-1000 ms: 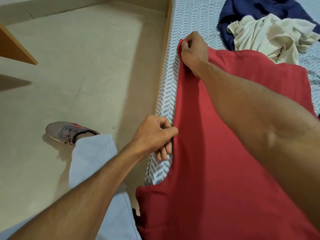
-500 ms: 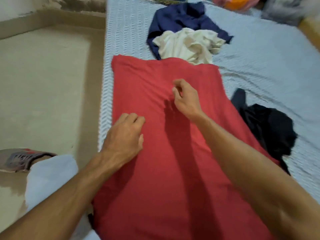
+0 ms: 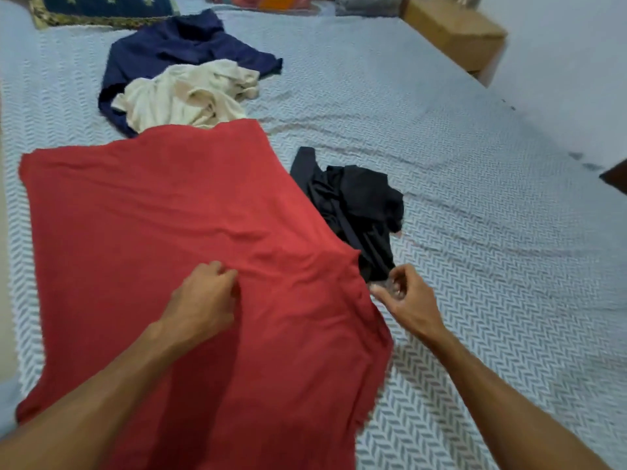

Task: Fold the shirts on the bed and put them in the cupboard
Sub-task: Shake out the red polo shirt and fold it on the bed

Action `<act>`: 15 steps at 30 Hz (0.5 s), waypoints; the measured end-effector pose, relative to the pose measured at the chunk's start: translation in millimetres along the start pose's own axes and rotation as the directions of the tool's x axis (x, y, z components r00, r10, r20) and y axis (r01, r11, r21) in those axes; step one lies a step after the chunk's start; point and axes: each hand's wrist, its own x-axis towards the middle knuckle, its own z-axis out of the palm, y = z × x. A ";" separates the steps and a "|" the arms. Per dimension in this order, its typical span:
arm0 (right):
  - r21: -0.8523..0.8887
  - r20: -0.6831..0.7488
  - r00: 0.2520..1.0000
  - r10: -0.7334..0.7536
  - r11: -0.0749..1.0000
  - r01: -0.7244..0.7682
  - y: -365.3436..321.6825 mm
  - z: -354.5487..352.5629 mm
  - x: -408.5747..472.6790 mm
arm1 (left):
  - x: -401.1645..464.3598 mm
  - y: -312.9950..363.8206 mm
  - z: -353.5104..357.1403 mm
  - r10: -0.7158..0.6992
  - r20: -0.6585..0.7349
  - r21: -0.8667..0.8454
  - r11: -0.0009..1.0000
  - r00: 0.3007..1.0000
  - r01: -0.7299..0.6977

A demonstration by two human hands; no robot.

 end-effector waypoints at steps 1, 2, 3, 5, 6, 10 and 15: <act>0.057 0.027 0.999 0.022 0.998 -0.023 10.2 6.3 -14.1 | -3.0 15.4 5.7 0.055 0.035 -0.038 0.998 0.998 -0.054; 0.094 0.047 0.999 0.017 0.995 -0.022 16.4 12.8 -24.0 | -5.5 30.6 12.0 0.090 0.093 -0.036 0.996 0.992 -0.087; 0.104 0.057 0.998 -0.003 0.995 -0.003 20.5 16.5 -29.1 | -7.4 47.4 17.7 0.088 0.154 0.003 0.996 0.984 -0.090; 0.006 0.121 0.993 0.000 1.000 -0.001 21.1 19.3 -26.3 | -10.2 72.3 25.2 0.046 0.219 0.106 0.992 0.975 -0.071; -0.027 0.170 0.985 0.037 0.999 -0.033 17.3 18.7 -22.7 | -11.1 79.7 23.8 0.026 0.246 0.138 0.989 0.969 -0.061; 0.038 0.338 0.929 0.150 0.984 -0.172 7.5 11.8 -14.0 | -22.1 88.9 21.5 0.014 0.310 0.144 0.988 0.951 -0.061; 0.302 0.434 0.886 0.161 0.901 -0.311 -21.5 -13.7 -17.4 | -58.8 125.8 39.9 0.206 0.258 -0.081 0.978 0.944 -0.192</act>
